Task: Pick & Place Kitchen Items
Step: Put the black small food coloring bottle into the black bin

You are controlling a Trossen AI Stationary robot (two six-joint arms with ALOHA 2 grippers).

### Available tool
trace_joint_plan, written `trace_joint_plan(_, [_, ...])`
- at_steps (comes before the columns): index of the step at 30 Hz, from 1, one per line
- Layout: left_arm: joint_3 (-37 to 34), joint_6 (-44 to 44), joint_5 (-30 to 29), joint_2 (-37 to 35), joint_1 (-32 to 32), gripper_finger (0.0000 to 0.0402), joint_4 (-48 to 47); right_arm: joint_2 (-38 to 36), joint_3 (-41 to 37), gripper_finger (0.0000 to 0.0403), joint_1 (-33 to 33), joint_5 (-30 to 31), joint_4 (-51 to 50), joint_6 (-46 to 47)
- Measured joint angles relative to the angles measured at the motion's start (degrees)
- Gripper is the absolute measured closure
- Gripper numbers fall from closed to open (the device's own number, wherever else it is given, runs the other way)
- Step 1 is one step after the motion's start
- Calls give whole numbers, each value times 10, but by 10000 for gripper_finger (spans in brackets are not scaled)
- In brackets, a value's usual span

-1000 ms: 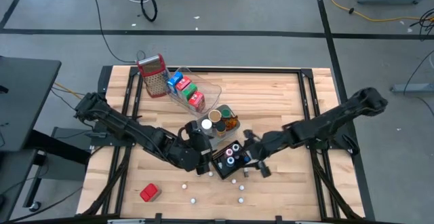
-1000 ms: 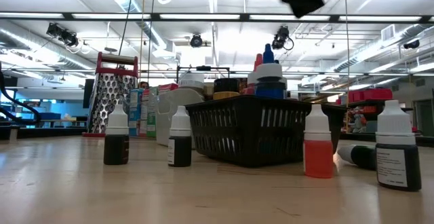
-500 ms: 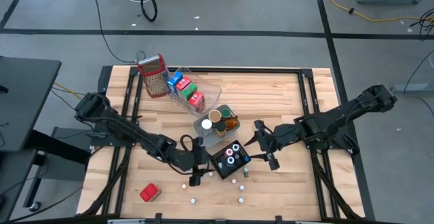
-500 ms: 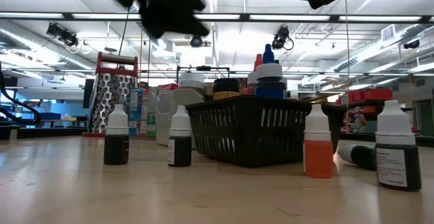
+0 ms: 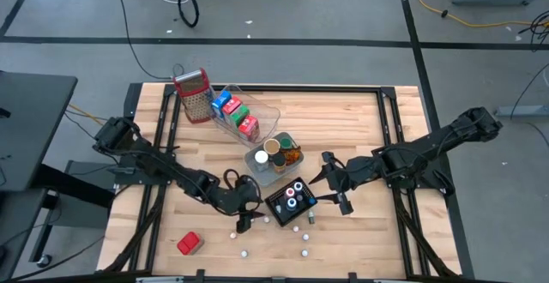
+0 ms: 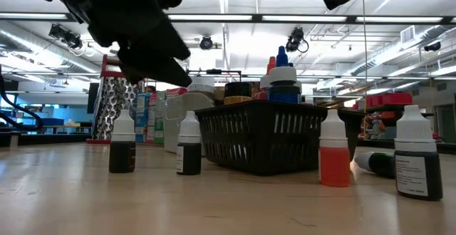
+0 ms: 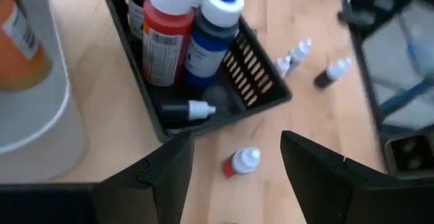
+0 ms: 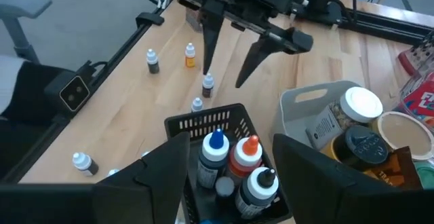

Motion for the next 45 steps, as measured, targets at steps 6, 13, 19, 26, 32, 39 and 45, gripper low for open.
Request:
trace_joint_plan(6, [0,145,52,0,-14,172,-14,0,0,179,0,0,-3,23])
trace_joint_plan(13, [0,112,-2,0,-38,172,-44,0,0,179,0,0,-7,15])
trace_joint_plan(19, [0,110,-36,9,-63,172,-36,0,0,179,0,0,-6,14])
trace_joint_plan(26, [2,84,-15,44,-72,172,-33,2,-1,179,0,0,-7,14])
trace_joint_plan(32, [0,74,-9,66,-68,172,-47,5,-1,179,0,0,-6,14])
trace_joint_plan(39, [2,48,8,84,-59,174,-38,6,-1,179,0,0,-7,12])
trace_joint_plan(45, [2,48,12,84,-56,204,-36,6,-1,179,0,0,-6,12])
